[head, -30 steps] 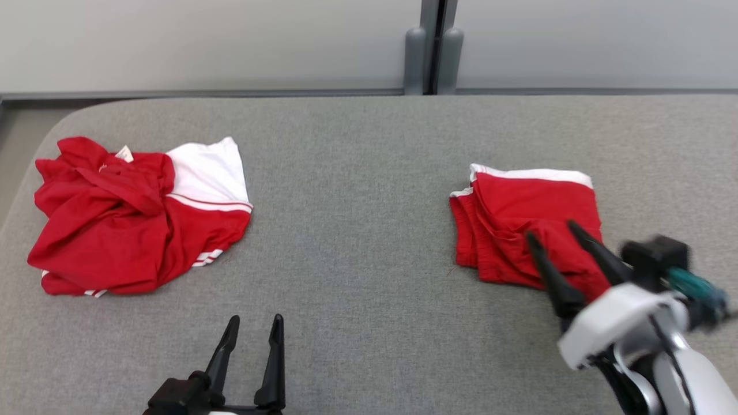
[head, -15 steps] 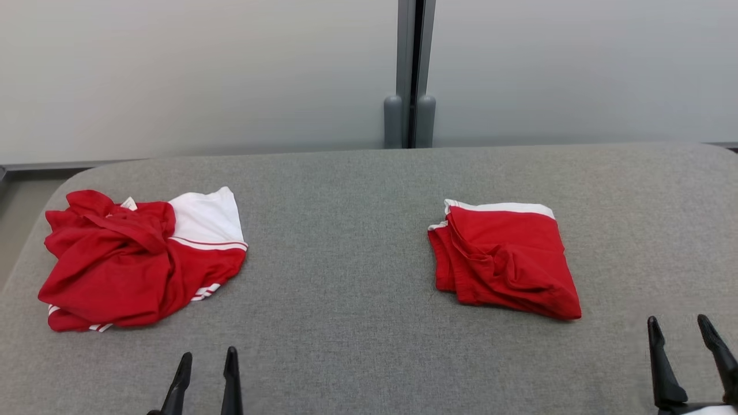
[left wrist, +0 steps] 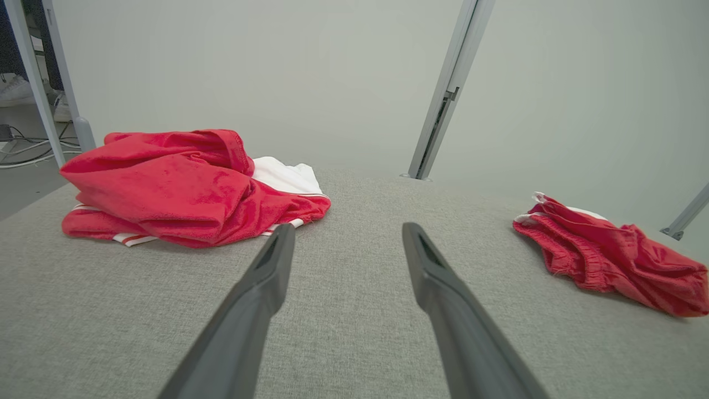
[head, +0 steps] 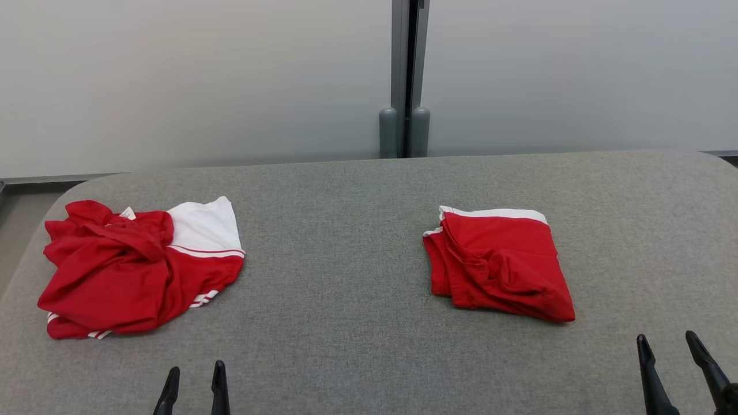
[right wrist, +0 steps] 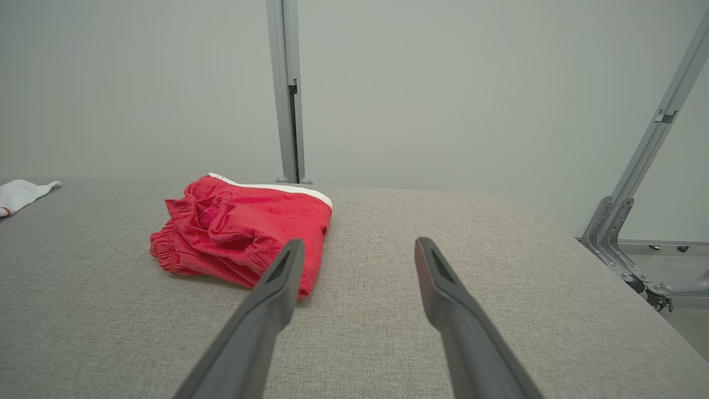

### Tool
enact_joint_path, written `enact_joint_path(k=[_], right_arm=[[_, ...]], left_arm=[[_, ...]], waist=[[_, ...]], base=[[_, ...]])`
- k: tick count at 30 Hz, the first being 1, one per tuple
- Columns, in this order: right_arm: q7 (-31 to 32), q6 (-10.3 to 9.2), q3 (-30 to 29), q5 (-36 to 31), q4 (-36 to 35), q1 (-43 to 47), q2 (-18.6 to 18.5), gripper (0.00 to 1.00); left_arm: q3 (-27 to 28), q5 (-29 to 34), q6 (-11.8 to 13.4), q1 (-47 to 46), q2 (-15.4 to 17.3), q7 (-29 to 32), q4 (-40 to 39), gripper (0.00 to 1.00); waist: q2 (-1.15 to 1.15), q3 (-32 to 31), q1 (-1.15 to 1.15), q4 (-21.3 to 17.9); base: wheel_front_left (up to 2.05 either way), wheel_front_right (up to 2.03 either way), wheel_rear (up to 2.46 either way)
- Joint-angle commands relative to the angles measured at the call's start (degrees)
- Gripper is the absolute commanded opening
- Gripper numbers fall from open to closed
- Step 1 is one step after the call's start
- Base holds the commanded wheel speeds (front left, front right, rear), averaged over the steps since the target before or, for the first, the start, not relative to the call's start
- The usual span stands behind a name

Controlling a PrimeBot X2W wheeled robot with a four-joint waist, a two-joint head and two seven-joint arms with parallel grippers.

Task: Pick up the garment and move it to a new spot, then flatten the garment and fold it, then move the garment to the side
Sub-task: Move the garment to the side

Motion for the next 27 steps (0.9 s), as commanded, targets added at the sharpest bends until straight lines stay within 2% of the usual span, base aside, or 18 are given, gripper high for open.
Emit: enact_joint_path(k=[1, 9, 10, 11, 12, 15, 20, 24, 27], right_arm=[[-0.26, -0.01, -0.04, -0.55, -0.24, -0.27, -0.47, 1.0], [-0.25, -0.01, 3.05, 0.63, -0.3, -6.6, -2.52, 1.0], [-0.25, -0.01, 3.7, 0.75, 0.53, -8.45, -3.2, 0.89], [-0.25, -0.01, 4.45, 0.69, 1.69, -10.5, -3.84, 0.6], [-0.25, -0.01, 5.11, 0.53, 3.46, -12.64, -4.49, 0.02], [1.36, -0.01, 8.28, -0.88, 11.57, -23.12, -6.44, 0.0], [4.11, -0.01, 12.28, -1.85, 21.47, -33.58, -7.56, 0.0], [3.19, -0.01, 14.48, -1.38, 27.67, -37.29, -7.41, 0.0], [1.56, -0.01, 17.19, -0.19, 30.15, -36.76, -6.7, 0.0]], left_arm=[[0.07, -0.08, -0.17, 0.37, 0.21, -0.09, -0.03, 1.0], [-1.47, -0.45, -0.09, -1.82, 0.21, -0.09, -0.77, 1.0], [-1.57, -0.38, -0.31, -2.66, 0.2, -0.09, -0.9, 1.0], [-1.72, -0.33, -0.48, -3.39, 0.21, -0.09, -1.05, 1.0], [-1.94, -0.34, -0.47, -4.25, 0.18, -0.09, -1.2, 1.0], [-2.85, -0.51, -0.73, -8.06, 0.23, -0.09, -1.33, 1.0], [-4.25, -0.94, -0.87, -11.5, 0.22, -0.09, -0.39, 1.0], [-5.11, -1.55, -0.34, -12.7, 0.2, -0.09, -0.19, 1.0], [-5.24, -1.98, 0.1, -12.59, 0.19, -0.09, -0.11, 1.0]], waist=[[0.0, 0.08, 0.0, 0.07], [0.0, 3.15, 0.0, 1.52], [0.0, 4.2, 0.0, 1.86], [0.0, 5.44, 0.0, 2.22], [0.0, 6.83, 0.0, 2.62], [0.0, 12.34, 0.0, 4.39], [0.0, 16.59, 0.0, 7.13], [0.0, 17.96, 0.0, 9.06], [0.0, 17.78, 0.0, 9.74]], base=[[0.0, 0.0, 0.0], [0.0, 0.0, 0.0], [0.0, 0.0, 0.0], [0.0, 0.0, 0.0], [0.0, 0.0, 0.0], [0.0, 0.0, 0.0], [0.0, 0.0, 0.0], [0.0, 0.0, 0.0], [0.0, 0.0, 0.0]])
